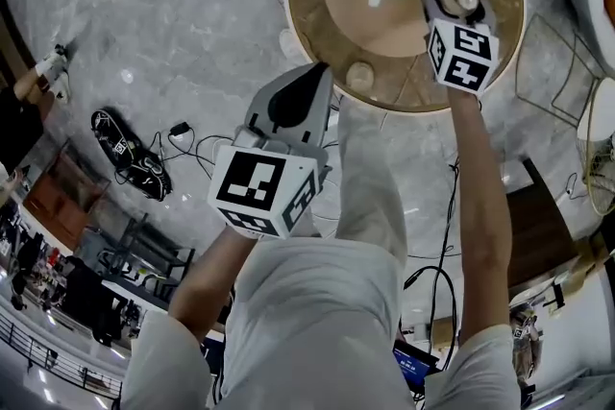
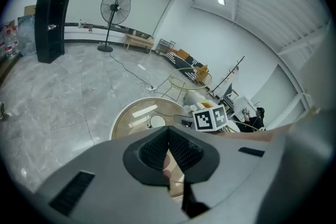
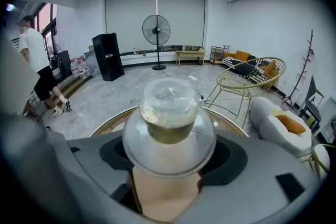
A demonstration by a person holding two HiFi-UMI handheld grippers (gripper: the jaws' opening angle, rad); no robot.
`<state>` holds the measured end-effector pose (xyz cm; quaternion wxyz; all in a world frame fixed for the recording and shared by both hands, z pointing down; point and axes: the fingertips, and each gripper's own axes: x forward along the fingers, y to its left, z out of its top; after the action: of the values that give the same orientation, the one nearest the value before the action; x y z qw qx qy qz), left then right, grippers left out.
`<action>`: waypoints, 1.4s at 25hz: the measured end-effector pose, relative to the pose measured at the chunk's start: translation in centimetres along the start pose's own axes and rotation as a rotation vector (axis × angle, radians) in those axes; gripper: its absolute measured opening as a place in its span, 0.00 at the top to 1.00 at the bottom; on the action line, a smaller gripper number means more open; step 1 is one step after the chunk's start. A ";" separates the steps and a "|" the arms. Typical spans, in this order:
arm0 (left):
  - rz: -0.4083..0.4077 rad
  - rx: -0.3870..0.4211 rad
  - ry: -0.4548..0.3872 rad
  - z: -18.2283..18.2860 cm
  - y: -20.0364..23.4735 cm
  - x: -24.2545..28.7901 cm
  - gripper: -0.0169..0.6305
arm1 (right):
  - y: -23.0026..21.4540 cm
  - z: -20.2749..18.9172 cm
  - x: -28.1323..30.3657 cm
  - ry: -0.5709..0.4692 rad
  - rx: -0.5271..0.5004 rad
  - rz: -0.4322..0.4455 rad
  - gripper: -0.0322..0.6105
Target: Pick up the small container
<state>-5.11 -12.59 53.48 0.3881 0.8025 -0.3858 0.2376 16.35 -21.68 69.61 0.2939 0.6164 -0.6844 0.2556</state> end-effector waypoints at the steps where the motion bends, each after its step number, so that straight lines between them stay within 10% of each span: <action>1: 0.001 -0.001 -0.004 0.0 -0.2 -0.3 0.95 | 0.1 0.2 -0.5 0.001 -0.004 0.004 0.43; 35: 0.086 0.021 -0.263 5.5 -8.6 -15.5 0.95 | 2.5 11.0 -23.6 -0.120 -0.042 0.109 0.43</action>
<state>-6.88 -6.90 35.94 0.3153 0.8135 -0.4648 0.1509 14.53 -12.82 45.07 0.2507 0.5861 -0.7386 0.2194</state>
